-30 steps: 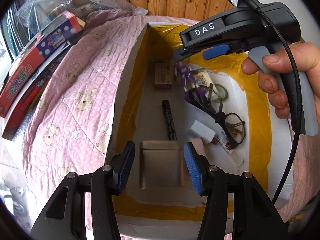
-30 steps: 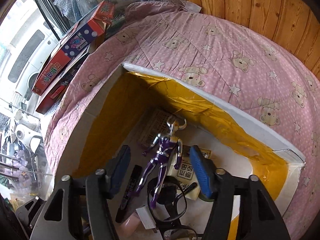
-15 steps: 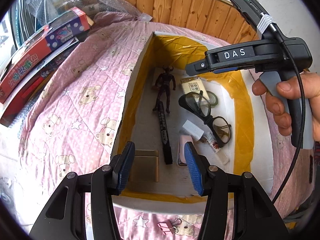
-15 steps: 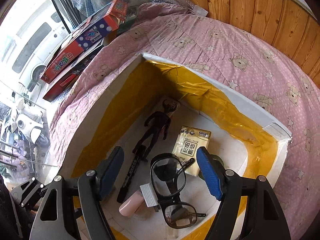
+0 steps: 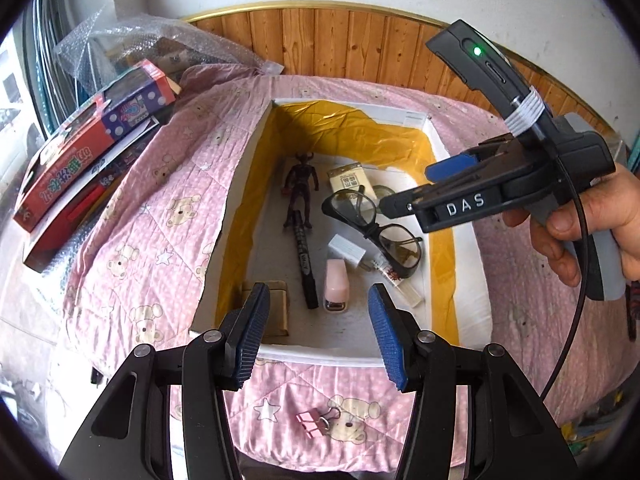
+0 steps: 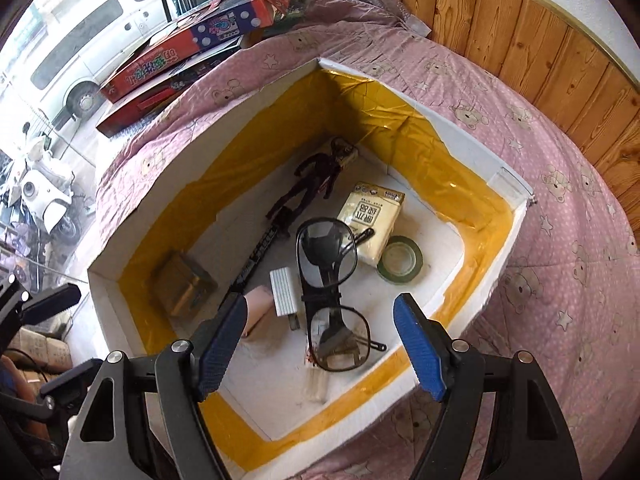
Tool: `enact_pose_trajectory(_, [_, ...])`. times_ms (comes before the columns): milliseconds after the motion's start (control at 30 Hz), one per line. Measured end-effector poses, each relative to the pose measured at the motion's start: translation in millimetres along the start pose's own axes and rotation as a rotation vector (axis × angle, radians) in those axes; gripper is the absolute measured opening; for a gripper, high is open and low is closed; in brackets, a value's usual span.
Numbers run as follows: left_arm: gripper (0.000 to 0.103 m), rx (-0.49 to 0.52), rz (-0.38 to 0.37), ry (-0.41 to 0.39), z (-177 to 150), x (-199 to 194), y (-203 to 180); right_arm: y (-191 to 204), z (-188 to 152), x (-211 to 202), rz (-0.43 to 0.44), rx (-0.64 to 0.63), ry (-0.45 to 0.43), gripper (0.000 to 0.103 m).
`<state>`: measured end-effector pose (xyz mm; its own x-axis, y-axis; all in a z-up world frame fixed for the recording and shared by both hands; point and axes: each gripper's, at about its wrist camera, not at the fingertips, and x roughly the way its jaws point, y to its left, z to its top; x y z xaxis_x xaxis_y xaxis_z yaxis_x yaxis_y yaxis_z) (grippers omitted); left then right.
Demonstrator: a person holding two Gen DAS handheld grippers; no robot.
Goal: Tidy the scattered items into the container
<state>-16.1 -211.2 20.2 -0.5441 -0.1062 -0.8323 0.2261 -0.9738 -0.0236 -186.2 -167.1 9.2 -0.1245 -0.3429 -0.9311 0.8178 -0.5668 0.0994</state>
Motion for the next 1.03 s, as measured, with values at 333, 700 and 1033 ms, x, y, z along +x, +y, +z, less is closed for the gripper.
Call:
enact_pose_trajectory(333, [0.054, -0.006, 0.004, -0.019, -11, -23, -17, 38, -56, -32, -0.061, -0.199, -0.005, 0.077])
enact_pose_trajectory(700, [0.059, -0.019, -0.028, -0.039, -26, -42, -32, 54, -113, -56, -0.149, -0.302, -0.009, 0.078])
enact_pose_trajectory(1033, [0.059, 0.012, -0.008, -0.093, -36, -65, -52, 53, -134, -58, -0.139, -0.272, -0.007, 0.078])
